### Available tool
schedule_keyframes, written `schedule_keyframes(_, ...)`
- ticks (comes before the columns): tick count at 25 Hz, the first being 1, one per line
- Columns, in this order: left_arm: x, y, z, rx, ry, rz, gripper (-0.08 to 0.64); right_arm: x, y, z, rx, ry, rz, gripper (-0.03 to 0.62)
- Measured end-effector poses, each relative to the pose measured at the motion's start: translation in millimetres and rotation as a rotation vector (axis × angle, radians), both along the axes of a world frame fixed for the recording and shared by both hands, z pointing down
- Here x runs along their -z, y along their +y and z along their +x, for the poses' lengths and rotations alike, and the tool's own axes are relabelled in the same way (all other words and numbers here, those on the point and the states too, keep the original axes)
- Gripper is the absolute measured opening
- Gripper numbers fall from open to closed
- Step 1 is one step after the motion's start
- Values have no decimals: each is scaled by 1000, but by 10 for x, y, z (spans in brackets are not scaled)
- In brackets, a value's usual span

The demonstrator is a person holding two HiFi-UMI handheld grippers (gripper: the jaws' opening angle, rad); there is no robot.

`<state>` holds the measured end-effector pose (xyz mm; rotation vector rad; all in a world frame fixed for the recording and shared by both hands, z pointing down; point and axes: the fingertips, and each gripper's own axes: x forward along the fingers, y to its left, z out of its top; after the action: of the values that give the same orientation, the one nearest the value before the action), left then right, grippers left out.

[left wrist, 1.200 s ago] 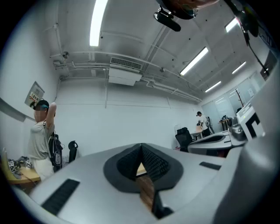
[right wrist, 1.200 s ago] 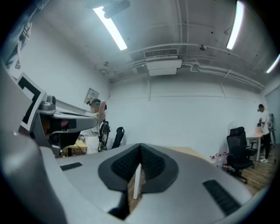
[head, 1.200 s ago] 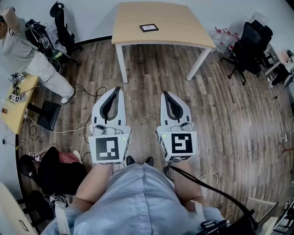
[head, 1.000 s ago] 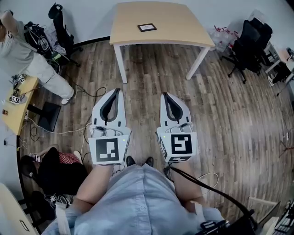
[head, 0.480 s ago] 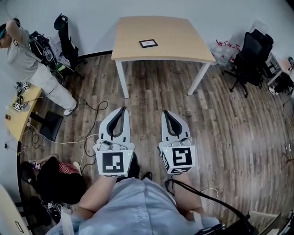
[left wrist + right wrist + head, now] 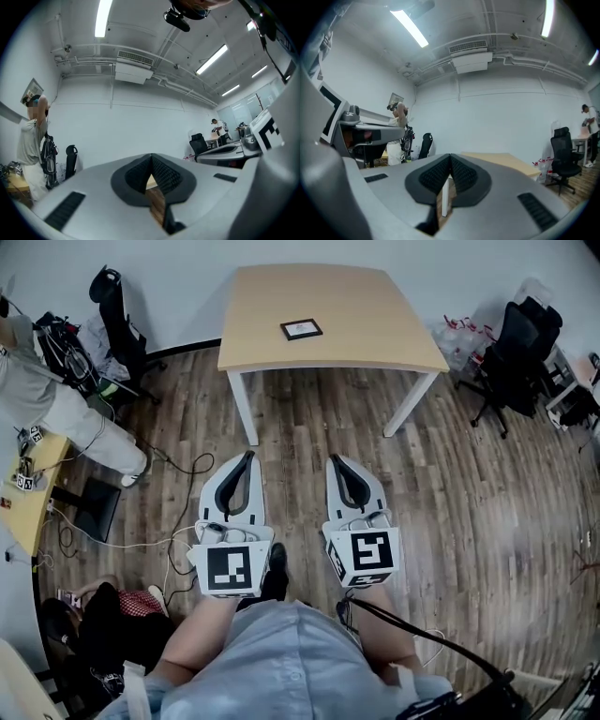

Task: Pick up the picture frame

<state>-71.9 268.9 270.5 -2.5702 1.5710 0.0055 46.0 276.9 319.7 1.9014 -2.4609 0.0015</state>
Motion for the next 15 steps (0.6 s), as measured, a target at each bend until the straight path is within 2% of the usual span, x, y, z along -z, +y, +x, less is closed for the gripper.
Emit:
schedule_keyframes(5, 74, -695, -58, -11, 10, 14, 0, 119, -691, -37, -12, 15, 14, 2)
schedule_keyframes(7, 106, -920, -98, -21, -11, 30, 0, 171, -920, -72, -16, 17, 25, 2)
schedule_keyframes(8, 115, -1019, -125, -26, -25, 38, 0, 191, -1020, -95, -19, 19, 30, 2)
schedule_keyframes(11, 155, -1300, -210, -18, 2, 42, 0, 218, -1285, -172, -24, 28, 39, 2)
schedule_keyframes(13, 127, -1456, -253, -17, -15, 44, 2, 206, -1427, -213, -21, 35, 35, 2)
schedule_keyframes(15, 103, -1572, -258, -15, -2, 29, 1, 182, -1549, -218, -22, 34, 28, 2)
